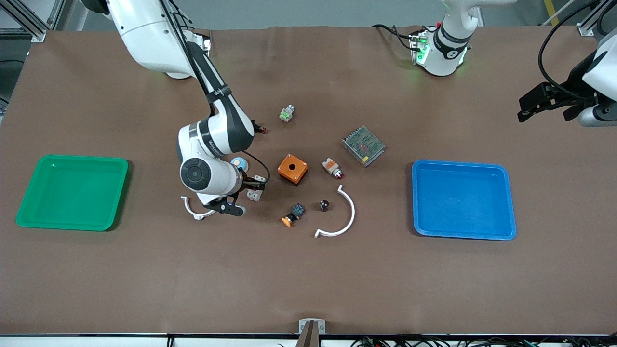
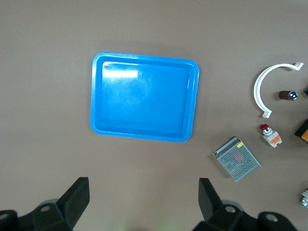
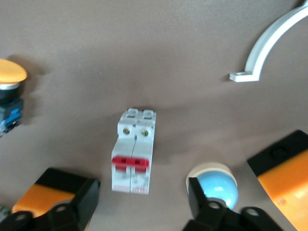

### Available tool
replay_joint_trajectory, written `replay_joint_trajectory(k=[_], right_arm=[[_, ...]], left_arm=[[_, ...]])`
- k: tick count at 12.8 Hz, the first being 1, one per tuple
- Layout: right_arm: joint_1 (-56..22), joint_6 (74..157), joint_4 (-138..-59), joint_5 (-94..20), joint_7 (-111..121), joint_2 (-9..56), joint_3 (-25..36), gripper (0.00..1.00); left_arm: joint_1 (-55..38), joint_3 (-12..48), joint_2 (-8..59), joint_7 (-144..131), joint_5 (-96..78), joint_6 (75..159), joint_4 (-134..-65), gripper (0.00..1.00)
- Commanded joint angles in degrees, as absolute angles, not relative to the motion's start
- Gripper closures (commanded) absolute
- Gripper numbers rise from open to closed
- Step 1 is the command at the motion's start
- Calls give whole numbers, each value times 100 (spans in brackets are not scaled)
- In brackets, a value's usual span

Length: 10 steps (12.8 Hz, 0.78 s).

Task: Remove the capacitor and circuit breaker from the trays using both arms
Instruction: 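Open the right gripper to release the breaker and raise it away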

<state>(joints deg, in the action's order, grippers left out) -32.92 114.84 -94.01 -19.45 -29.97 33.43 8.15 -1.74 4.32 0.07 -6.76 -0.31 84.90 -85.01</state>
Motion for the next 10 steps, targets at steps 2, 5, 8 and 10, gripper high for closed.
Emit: replay_joint_trajectory(k=[2,5,8,10], right_arm=[[-3199,10357,-9605,-1934,-2980,2139,1019,0],[-3095,9670,-10088,-1135,-2944,857,1134,0],[-2708,9011,-10178,-714,-2665,99,1142,0],[-2183,8668,-10178,-677,-2139,-175,1142,0]], left_arm=[[-193,457,-105,-721,-123,8569,-8613,0],[-185,571,-123,-825,-79,8534,-8622,0],[-193,615,-123,-966,-53,8517,-8622,0],[-185,668,-132,-1186,-44,8499,-8622,0]])
